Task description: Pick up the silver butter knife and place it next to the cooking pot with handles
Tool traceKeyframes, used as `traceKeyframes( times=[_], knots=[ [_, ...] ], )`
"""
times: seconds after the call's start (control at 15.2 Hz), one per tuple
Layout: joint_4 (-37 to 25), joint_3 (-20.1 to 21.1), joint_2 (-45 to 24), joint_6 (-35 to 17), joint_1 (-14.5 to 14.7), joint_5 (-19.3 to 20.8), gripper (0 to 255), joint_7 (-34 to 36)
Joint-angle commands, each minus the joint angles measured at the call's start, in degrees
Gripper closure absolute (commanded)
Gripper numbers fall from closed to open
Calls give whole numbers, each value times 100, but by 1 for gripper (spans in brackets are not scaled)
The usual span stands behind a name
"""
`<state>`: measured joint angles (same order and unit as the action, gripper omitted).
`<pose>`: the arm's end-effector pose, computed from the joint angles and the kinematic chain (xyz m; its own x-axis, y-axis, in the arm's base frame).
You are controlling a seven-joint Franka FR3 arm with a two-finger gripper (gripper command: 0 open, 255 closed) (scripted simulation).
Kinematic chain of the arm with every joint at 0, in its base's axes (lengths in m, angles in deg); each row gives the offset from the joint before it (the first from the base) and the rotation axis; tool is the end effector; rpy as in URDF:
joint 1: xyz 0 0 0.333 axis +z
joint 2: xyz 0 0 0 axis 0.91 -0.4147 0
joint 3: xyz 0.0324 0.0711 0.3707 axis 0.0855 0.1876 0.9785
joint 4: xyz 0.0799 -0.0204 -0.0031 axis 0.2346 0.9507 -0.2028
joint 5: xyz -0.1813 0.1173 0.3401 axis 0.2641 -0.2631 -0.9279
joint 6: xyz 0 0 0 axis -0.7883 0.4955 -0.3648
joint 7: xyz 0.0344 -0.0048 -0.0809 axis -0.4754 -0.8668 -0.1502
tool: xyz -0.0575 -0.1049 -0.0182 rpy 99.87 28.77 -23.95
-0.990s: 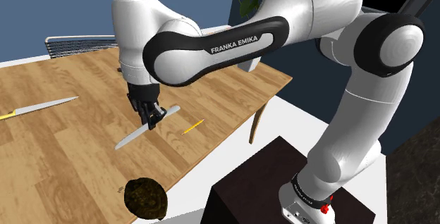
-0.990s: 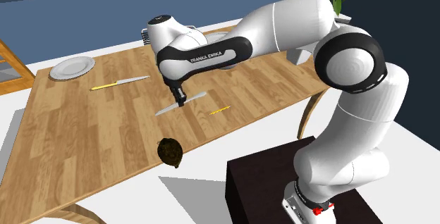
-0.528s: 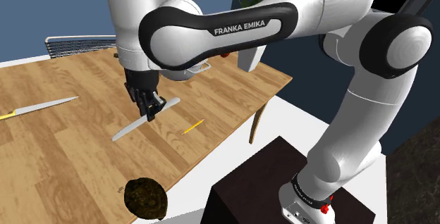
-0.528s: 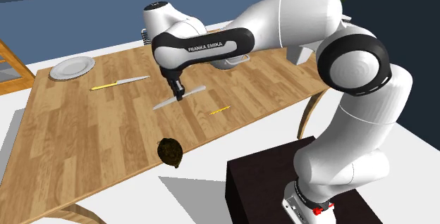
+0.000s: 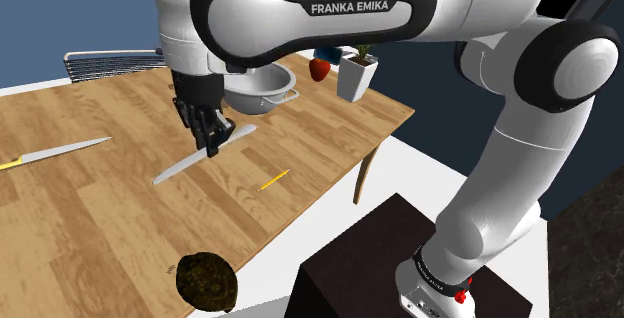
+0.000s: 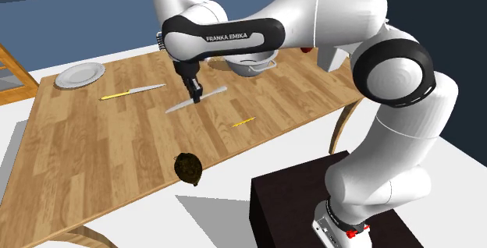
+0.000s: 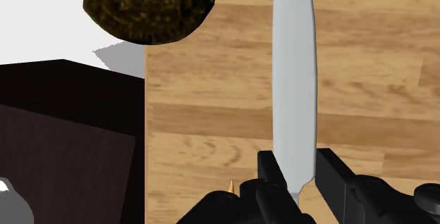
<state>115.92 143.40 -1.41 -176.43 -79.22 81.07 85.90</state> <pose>0.4533 0.4168 0.5768 0.2869 -0.9579 0.0046 -0.9579 -0.2869 0.0053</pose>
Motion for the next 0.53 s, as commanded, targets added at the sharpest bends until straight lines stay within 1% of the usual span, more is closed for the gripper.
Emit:
traceKeyframes(
  times=[0.0, 0.13, 0.26, 0.33, 0.46],
  knots=[
    [119, 51, 253, -1, -279, -225, 255, -250],
    [451, 95, 760, -118, -799, -680, 255, -774],
    [743, 3, 1283, -192, -1191, -1160, 255, -1346],
    [874, -95, 1527, -213, -1325, -1381, 255, -1628],
    [1109, -377, 1937, -231, -1466, -1738, 255, -2146]
  ],
)
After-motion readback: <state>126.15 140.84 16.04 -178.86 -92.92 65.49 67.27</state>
